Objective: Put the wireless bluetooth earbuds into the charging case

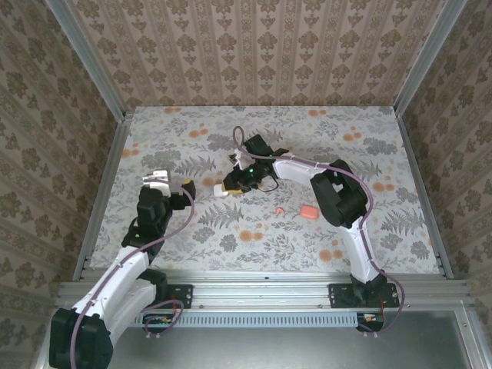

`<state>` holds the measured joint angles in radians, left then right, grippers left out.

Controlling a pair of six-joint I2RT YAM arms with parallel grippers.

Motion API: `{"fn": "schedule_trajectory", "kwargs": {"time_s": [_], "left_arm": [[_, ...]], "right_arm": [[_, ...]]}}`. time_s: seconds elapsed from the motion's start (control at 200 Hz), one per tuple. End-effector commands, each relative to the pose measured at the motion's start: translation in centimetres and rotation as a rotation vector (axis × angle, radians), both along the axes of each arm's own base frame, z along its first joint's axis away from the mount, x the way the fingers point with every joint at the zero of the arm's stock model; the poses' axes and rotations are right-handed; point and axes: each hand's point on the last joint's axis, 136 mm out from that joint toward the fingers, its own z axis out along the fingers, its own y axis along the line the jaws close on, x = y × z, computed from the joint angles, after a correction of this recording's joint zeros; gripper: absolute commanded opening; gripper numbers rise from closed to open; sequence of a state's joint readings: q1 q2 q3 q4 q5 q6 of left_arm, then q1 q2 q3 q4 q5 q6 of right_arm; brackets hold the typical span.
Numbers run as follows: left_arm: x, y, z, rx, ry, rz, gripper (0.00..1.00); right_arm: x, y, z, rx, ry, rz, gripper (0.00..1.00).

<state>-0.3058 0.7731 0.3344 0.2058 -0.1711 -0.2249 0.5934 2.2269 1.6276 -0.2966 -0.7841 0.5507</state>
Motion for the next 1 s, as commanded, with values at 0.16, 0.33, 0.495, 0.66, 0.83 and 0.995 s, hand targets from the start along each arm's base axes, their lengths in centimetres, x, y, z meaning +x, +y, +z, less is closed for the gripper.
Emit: {"fn": "schedule_trajectory", "kwargs": {"time_s": [0.16,0.33,0.495,0.66,0.83,0.995], "left_arm": [[0.4,-0.2,0.5,-0.038,0.006,-0.01,1.0],[0.6,-0.4,0.4,-0.042,0.01,-0.015,1.0],[0.8,-0.7,0.2,-0.05,0.018,-0.024,1.0],[1.1,-0.9,-0.3,-0.053,0.03,-0.034,1.0],[1.1,-1.2,-0.3,-0.056,0.033,-0.044,1.0],[1.1,-1.4,-0.3,-0.058,0.04,-0.055,1.0]], "right_arm": [[1.0,0.3,-1.3,0.011,0.107,-0.035,0.27],[1.2,-0.1,-2.3,-0.001,0.138,-0.05,0.29],[1.5,-0.8,-2.9,-0.014,0.16,-0.073,0.32],[1.7,-1.5,-3.3,-0.033,0.169,-0.1,0.38],[2.0,-2.4,-3.4,-0.057,0.166,-0.128,0.43],[2.2,-3.6,-2.9,-0.094,0.148,-0.149,0.46]]}}
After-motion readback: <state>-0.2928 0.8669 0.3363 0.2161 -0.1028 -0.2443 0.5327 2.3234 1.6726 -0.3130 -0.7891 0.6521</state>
